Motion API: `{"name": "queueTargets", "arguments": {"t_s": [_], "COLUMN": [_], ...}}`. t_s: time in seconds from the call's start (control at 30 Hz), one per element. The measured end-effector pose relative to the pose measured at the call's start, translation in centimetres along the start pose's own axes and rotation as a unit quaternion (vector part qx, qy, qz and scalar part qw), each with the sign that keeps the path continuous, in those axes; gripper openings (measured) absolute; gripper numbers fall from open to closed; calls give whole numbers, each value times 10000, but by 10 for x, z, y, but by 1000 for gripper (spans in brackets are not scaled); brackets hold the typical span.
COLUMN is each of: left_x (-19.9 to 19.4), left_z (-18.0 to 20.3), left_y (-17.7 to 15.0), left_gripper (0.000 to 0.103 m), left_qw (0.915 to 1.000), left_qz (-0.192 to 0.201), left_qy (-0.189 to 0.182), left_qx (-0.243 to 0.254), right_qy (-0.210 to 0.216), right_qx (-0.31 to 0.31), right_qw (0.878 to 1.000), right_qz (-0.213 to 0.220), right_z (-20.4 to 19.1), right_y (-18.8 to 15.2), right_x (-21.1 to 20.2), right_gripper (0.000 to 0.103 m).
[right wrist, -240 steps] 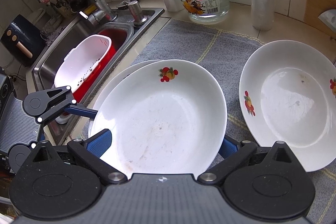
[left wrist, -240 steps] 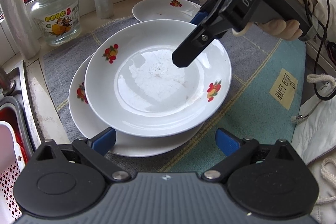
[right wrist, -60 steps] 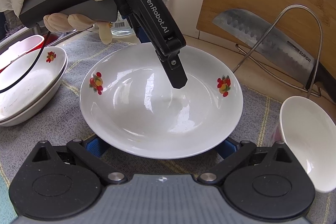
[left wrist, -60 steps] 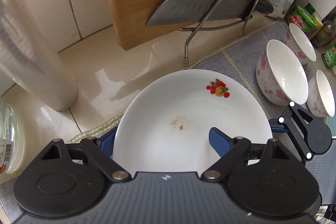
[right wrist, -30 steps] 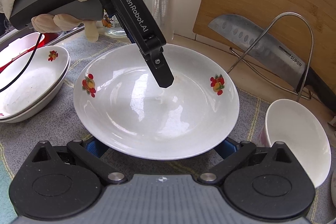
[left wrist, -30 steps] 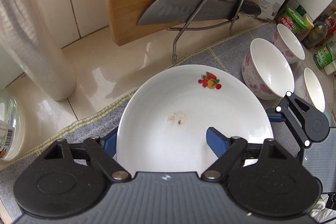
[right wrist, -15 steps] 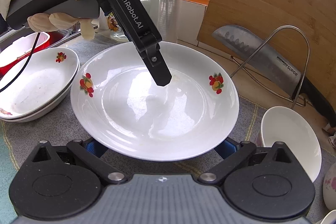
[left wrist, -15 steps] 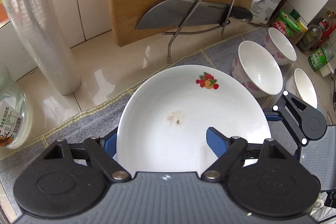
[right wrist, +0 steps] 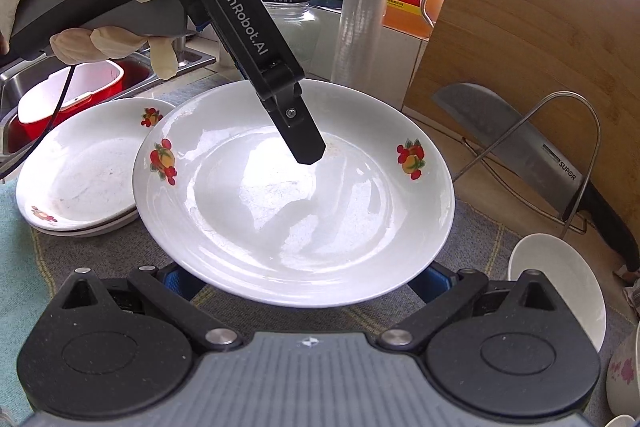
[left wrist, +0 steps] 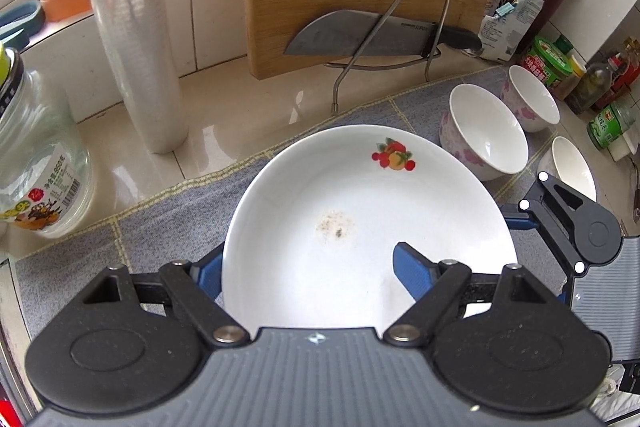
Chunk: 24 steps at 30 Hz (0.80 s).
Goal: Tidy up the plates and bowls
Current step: 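Carry the held plate with the left gripper toward the stacked plates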
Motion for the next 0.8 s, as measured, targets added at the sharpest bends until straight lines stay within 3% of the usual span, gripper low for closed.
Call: {"name": "queueTargets", "arguments": {"t_s": [0.8], "left_x": [-36], "left_z": [-24], "left_y": [-74], "left_gripper": [84], "left_qw": [9959], "left_qz": [306], "left_qy": [241], "left_qx": [-820], "right_qy": [492], "right_qx": [-772], "right_qw": [9957], "right_qz": [152], "right_z": [-53], "right_y": [23], "right_x": [-8], "right_gripper": [103]}}
Point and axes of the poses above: each gripper's, at about its wrist camera, not at the fingertips, and x roughly the way its jaws point, z to its right, y to its top, the point moved 2 cm from there along x, roughly the way its jaws point, and after that the axes turned 10 degrees about -z, right-handed, at the moved point
